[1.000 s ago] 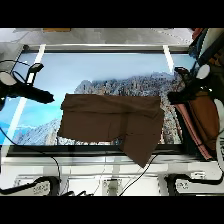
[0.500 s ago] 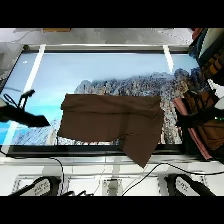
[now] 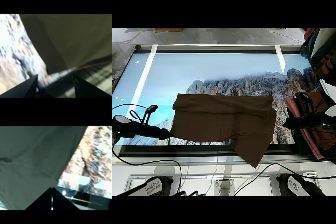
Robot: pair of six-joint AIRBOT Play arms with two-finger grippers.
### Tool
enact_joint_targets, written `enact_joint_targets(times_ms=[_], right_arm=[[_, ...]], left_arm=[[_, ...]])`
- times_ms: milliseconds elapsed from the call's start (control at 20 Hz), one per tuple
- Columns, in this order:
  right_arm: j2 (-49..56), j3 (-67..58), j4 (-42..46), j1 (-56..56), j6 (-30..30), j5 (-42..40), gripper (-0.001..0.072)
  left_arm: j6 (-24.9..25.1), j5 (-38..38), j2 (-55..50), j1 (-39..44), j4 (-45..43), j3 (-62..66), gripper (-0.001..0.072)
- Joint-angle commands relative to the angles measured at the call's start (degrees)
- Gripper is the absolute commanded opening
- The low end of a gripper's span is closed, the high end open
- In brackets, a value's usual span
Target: Fold the clothes and pants, and hang the long-sleeved shirts on hangers.
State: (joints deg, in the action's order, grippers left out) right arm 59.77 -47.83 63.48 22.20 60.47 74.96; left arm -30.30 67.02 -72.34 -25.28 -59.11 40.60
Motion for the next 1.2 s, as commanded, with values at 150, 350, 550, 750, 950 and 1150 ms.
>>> enact_joint_targets(times_ms=[150,350,550,750,950,1150], right_arm=[[-0.1,0.2,-2.2,0.0,0.0,-0.6,0.0012],[-0.1,0.5,0.6,0.0,0.1,1.2,0.0011],[-0.1,3.5,5.3,0.1,0.0,11.3,0.001],[-0.1,13.1,-1.6,0.1,0.5,9.9,0.0047],[0.0,21.2,-4.0,0.0,5.9,-3.3,0.0406],[4.0,25.5,-10.9,0.0,5.6,-11.2,0.0402]], left_arm=[[10.4,-3.3,-4.9,0.0,4.6,-1.0,0.049],[12.7,-1.2,-6.3,2.1,8.2,-1.0,0.0444],[12.8,-1.2,-6.4,4.2,8.2,-1.0,0.0021],[12.7,1.2,-5.8,4.5,8.7,-0.5,0.0021],[12.5,1.9,-4.0,4.5,9.1,0.0,0.002],[12.5,2.6,-2.8,4.5,13.0,0.0,0.0021]])
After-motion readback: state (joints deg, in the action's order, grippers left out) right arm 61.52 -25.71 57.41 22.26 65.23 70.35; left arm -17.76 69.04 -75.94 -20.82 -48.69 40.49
